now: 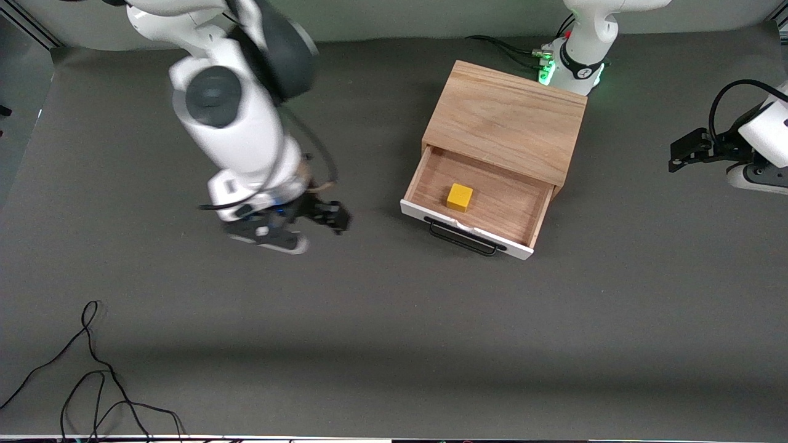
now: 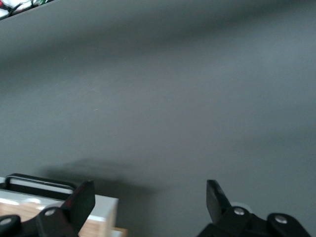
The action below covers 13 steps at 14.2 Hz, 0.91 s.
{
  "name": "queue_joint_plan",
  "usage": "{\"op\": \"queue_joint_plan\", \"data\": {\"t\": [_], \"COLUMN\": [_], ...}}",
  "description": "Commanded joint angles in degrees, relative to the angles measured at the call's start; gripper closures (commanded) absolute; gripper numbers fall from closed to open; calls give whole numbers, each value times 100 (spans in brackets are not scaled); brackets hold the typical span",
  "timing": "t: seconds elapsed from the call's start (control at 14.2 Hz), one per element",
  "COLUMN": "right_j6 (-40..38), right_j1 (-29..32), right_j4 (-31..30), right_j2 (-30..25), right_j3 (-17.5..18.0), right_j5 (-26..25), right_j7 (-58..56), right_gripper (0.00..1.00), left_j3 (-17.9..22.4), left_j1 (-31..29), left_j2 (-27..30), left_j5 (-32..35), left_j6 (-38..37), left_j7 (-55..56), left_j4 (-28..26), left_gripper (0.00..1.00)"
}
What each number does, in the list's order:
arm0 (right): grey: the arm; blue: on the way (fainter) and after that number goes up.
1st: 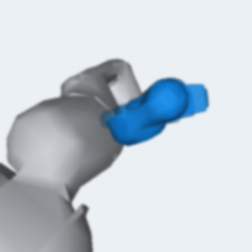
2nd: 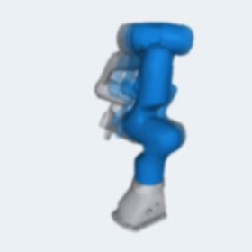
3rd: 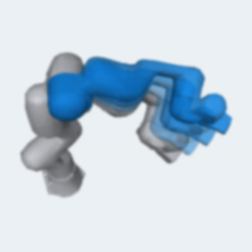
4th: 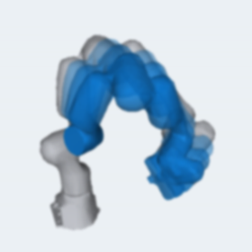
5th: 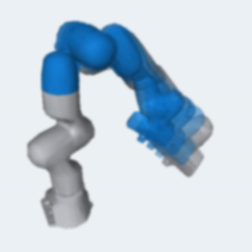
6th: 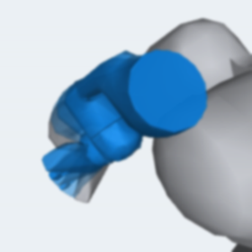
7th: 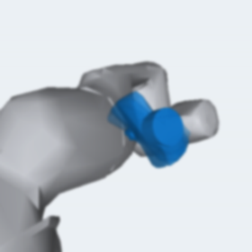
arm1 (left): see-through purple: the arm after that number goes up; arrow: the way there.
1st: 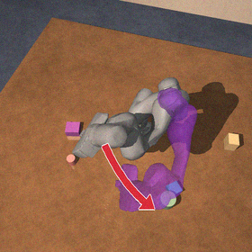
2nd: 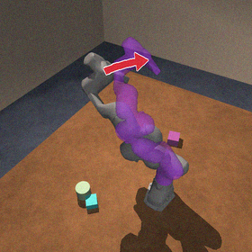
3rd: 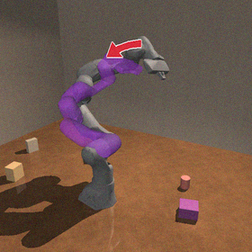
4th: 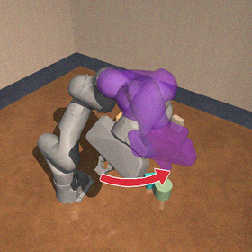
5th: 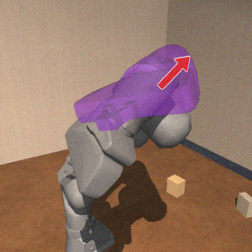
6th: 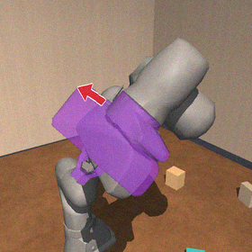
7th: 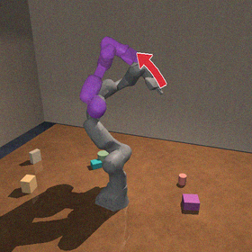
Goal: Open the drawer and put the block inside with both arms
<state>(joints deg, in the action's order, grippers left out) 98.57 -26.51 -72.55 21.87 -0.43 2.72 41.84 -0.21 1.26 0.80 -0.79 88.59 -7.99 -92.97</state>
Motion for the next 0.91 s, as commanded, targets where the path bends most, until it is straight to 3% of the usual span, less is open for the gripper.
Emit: {"op": "queue_joint_plan", "data": {"t": [0.0, 0.35, 0.49, 0.84], "right_j6": [93, 136, 6, -364], "right_j1": [810, 1910, 2341, 2878], "right_j4": [-1207, -2534, -2668, -2642], "right_j2": [-1069, -2334, -2581, -2653], "right_j3": [43, 122, 131, 202], "right_j5": [238, 159, 159, -61], "right_j7": [-878, -2368, -3328, -4123], "right_gripper": [0, 0, 0, 0], "left_j3": [12, 12, 12, -6], "left_j1": [15, 15, 15, 77], "left_j2": [61, 61, 70, 78], "left_j5": [70, 88, 96, 255], "left_j6": [-87, -105, -114, -123], "left_j7": [-80, -36, 95, 254], "left_j4": [24, -11, -20, -28], "left_gripper": [0, 0, 0, 0]}}
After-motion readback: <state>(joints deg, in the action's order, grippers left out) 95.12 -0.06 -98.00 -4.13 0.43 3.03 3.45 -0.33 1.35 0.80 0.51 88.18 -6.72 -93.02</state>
